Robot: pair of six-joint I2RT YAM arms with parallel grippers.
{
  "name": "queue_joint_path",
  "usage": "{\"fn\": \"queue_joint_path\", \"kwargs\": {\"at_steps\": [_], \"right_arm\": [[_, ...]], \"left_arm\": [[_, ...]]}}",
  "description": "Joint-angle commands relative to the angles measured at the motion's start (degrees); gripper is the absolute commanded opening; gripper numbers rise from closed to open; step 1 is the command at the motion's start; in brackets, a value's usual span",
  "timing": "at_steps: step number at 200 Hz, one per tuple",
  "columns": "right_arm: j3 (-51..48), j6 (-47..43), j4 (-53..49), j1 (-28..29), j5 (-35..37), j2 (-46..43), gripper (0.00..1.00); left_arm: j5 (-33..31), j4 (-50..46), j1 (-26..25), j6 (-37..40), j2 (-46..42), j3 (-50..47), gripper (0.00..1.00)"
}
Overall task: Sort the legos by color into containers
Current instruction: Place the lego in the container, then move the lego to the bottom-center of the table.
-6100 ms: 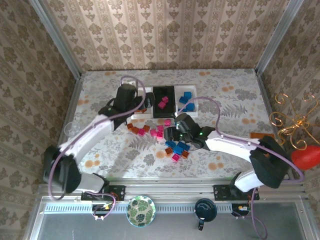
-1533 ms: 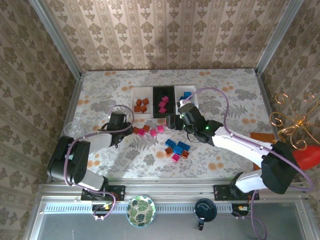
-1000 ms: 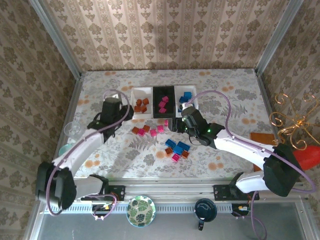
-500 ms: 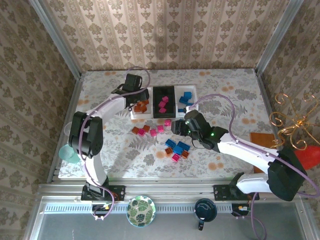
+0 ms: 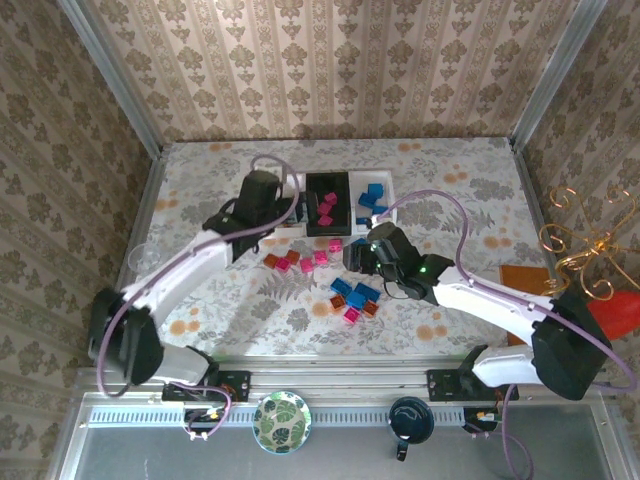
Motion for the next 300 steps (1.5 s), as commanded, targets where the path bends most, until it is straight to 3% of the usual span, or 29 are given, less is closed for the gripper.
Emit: {"fn": "queue_joint_path", "kwargs": {"at_steps": [1,67,116,214,247,300], "right_arm": [[-0.1,-0.9,-0.6,-0.1,-2.0,3.4,0.66],[8.5,-9.8,-5.0,4.8,-5.2,16.8,0.65],[12.2,-7.6,0.4,6.9,-4.2,22.7,0.65],[26.3,-13.2,1.5,9.6,-0.2,35.3,0.54],[29.5,-13.4,-0.1,8.6,-1.7,38.8,0.54],[26.7,-12.6,-0.1,9.8,-7.3,38.8,0.52]], "left_arm": [[-0.6,3.1,-2.0,-2.4,-6.5,-8.9,1.0],[-2.3,1.6,-4.3,-10.4,-24.6,-28.9,1.0],[-5.7,-2.5,-4.3,-14.6,-33.0,-35.9,1.0],[-7.2,-7.1,-4.2,-15.6,-41.1,-38.5,1.0],[-7.4,-8.4,-4.2,-15.7,-41.9,-38.6,1.0],[-7.9,-9.2,-3.3,-15.5,-43.4,-39.3,1.0]]}}
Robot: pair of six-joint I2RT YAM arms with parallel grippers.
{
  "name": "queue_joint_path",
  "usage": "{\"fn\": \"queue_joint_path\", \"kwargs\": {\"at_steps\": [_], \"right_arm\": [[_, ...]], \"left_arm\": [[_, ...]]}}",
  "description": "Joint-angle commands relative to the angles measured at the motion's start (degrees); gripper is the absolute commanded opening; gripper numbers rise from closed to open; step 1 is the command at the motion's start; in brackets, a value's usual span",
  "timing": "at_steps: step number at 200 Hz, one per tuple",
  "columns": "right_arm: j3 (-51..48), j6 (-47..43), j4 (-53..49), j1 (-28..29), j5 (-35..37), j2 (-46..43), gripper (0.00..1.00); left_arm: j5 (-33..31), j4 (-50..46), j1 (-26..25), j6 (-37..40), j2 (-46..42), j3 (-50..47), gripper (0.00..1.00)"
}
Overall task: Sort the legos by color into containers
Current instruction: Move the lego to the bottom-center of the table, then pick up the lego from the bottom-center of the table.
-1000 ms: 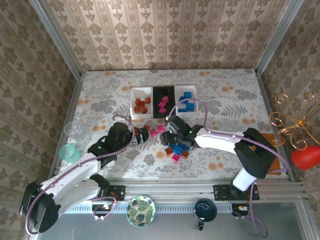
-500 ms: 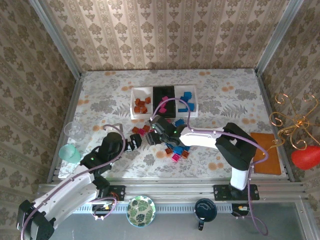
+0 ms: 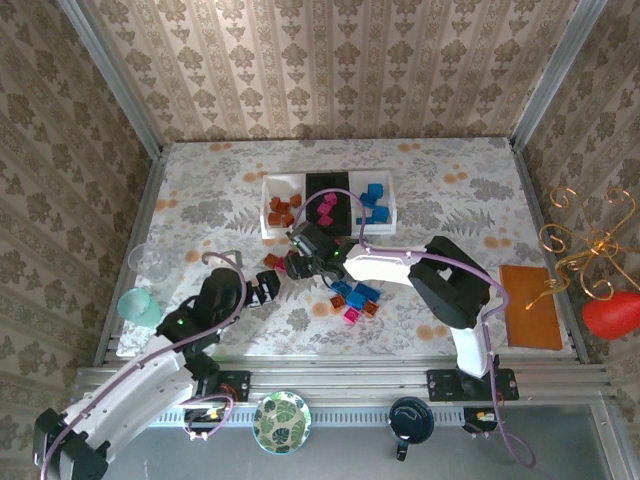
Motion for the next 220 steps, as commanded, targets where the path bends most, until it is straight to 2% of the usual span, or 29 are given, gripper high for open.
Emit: {"fn": "queue_joint_path", "kwargs": {"at_steps": [1,86,120,145,175,220], "right_arm": [[-1.6,-0.4,-1.6,1.0,-2.7,0.4,0.52],[-12.1,3.0,-1.6,5.1,-2.0,-8.5,0.52],[-12.3,2.7,-2.0,5.9,6.2,-12.9,0.66],[-11.2,3.3,-3.8,5.9,10.9,-10.0,0.69],[-9.0,3.4,-5.4,5.9,11.5,-4.7,0.67],[-9.2,2.4,-3.8,6.1,9.6,-3.0,0.62]], "left_arm": [[-1.2,-1.4,0.8,-0.7,-0.9,-0.9,1.0],[0.9,-0.8,2.7,-0.3,-1.0,-1.4,1.0],[1.0,-0.7,2.9,-0.3,-1.0,-1.2,1.0],[1.2,-0.7,3.0,-0.4,-1.2,-1.3,1.0],[1.3,-1.1,3.1,-0.5,-1.6,-1.8,1.0],[1.3,-0.5,3.2,-1.2,-1.9,-2.5,1.0]]}}
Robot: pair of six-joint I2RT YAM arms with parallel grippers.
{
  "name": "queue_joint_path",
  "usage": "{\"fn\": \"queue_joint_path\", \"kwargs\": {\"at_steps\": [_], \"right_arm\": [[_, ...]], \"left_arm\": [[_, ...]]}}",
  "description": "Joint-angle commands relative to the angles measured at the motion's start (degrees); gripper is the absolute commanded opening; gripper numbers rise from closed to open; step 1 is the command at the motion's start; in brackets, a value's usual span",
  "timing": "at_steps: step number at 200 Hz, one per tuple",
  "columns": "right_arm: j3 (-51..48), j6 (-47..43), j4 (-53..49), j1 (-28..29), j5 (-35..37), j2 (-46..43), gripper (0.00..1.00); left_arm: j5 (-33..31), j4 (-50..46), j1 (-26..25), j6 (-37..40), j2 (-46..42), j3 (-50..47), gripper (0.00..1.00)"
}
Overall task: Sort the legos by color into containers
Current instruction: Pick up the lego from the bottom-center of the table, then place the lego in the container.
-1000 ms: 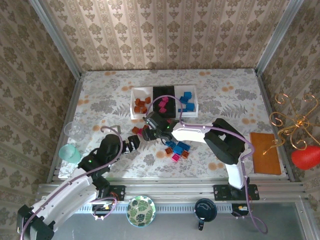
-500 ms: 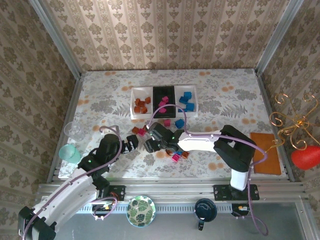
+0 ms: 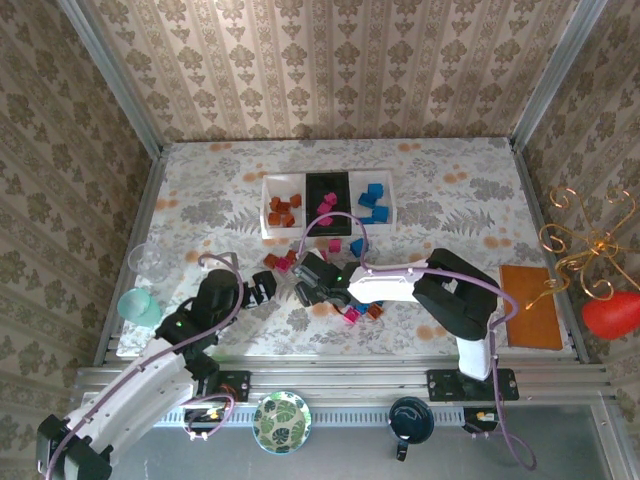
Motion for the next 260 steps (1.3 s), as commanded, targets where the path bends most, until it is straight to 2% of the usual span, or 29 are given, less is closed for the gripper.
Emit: {"fn": "queue_joint_path", "kwargs": {"at_steps": [1,43,72,105,140,165,192,223,246,260], "right_arm": [[0.9,-0.2,-1.0,0.2,0.3,1.3,0.62],[2.7,-0.8,-1.8,0.2,2.2,2.9,0.56],[2.2,-1.4,-0.3,0.1,3.1,1.8,0.43],[-0.3,-3.6,4.1,-0.9,1.7,-3.7,0.31],[-1.8,-5.1,5.8,-4.7,-0.9,-11.6,0.28],[1.5,-5.3,4.0,-10.1,-3.1,-13.0,0.27],[7.2,-4.5,2.0,-15.9,-4.8,-9.1,0.26],[18.7,-4.6,-4.1,-19.2,-4.1,-0.2,0.25],[27.5,-3.8,-8.5,-21.2,-2.9,6.2,0.27],[32.7,-3.6,-11.2,-22.0,-2.9,9.6,0.32]], "left_arm": [[0.6,-0.5,0.5,-1.1,-0.7,-0.8,1.0],[0.6,-0.4,0.5,-1.3,-0.7,-0.6,1.0],[0.8,-0.6,0.5,-1.3,-0.6,-0.5,1.0],[1.0,-0.9,0.5,-1.2,-0.6,0.0,1.0],[0.9,-1.2,0.6,-0.8,-0.7,0.7,1.0],[0.9,-1.4,0.6,-0.6,-0.7,1.0,1.0],[1.1,-1.9,0.7,-0.4,-0.7,1.5,1.0],[1.6,-2.2,0.7,-0.4,-0.6,2.0,1.0],[2.3,-2.1,0.9,0.0,0.1,2.6,1.0],[2.9,-2.1,1.0,0.6,1.3,3.4,1.0]]}}
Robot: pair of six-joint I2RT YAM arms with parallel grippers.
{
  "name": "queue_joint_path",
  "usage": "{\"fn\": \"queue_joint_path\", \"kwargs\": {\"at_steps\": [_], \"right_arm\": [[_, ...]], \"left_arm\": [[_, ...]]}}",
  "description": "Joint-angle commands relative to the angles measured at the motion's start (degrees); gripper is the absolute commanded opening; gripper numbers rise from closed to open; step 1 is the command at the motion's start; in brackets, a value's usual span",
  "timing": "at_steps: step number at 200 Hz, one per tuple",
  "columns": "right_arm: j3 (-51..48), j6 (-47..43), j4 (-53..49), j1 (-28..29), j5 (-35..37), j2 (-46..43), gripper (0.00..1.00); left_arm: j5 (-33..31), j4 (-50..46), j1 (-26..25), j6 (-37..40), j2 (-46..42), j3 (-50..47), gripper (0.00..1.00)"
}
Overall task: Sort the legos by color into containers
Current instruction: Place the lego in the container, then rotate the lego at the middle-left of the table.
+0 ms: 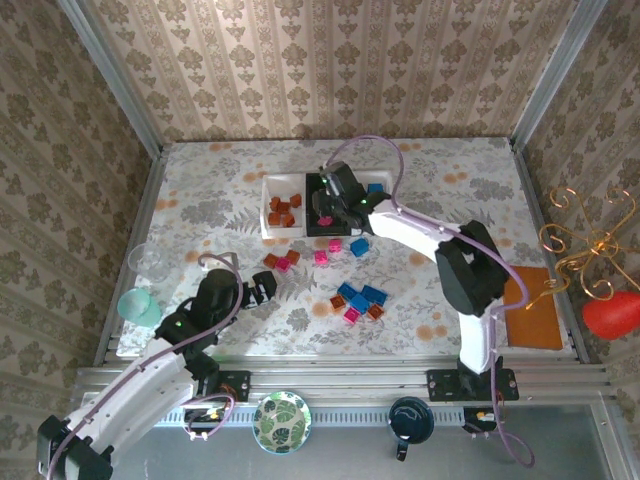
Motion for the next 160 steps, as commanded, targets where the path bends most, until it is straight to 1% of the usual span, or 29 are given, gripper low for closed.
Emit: {"fn": "queue_joint_path", "kwargs": {"at_steps": [1,6,14,19,25,32,44,50,61,78,108,129,150,160], "right_arm": [[7.7,0.6,-8.0,-1.3,0.5,5.3,0.33],[9.5,0.4,-9.0,-1.4,0.2,6.4,0.38],[12.4,0.2,-10.8,-1.7,-0.3,8.0,0.51],[13.8,-0.1,-11.8,-1.7,-0.3,8.7,0.57],[15.0,-0.4,-12.4,-1.7,-0.1,9.1,0.61],[15.2,-0.6,-12.4,-1.7,-0.2,8.8,0.63],[13.9,-0.8,-11.3,-1.5,-0.6,7.0,0.64],[12.6,-0.8,-10.4,-1.4,-0.8,5.7,0.65],[9.4,-0.7,-8.4,-1.0,-1.0,2.8,0.65],[3.2,-0.4,-5.2,-0.2,-1.3,-2.0,0.65],[-7.8,1.1,-0.3,1.5,-1.7,-9.8,0.65],[-14.5,2.5,2.6,2.3,-2.2,-14.2,0.65],[-19.7,3.9,4.4,2.6,-2.0,-17.5,0.65],[-22.0,4.5,5.1,2.6,-1.7,-18.7,0.65]], "left_arm": [[1.5,-1.7,0.6,0.8,1.1,2.9,1.0],[1.8,-1.6,0.6,1.1,1.9,3.2,1.0],[2.3,-1.5,0.9,1.5,3.1,3.8,1.0],[2.6,-1.3,1.0,1.7,4.0,4.3,1.0],[3.2,-1.1,1.4,2.2,5.2,4.7,1.0],[3.9,-0.9,1.9,2.6,6.8,5.3,1.0],[4.3,-0.7,2.8,3.1,9.6,6.4,1.0],[4.8,0.1,3.4,3.6,10.9,6.8,0.98],[5.7,1.5,4.6,4.2,13.6,7.5,0.94],[6.0,4.0,6.1,5.3,18.3,8.7,0.81],[5.9,9.7,8.6,7.7,29.1,11.4,0.76],[7.2,14.8,9.7,8.8,35.9,12.8,0.64],[10.7,18.5,9.7,9.3,40.9,14.8,0.62],[11.0,18.6,9.4,9.3,42.6,16.0,0.61]]}}
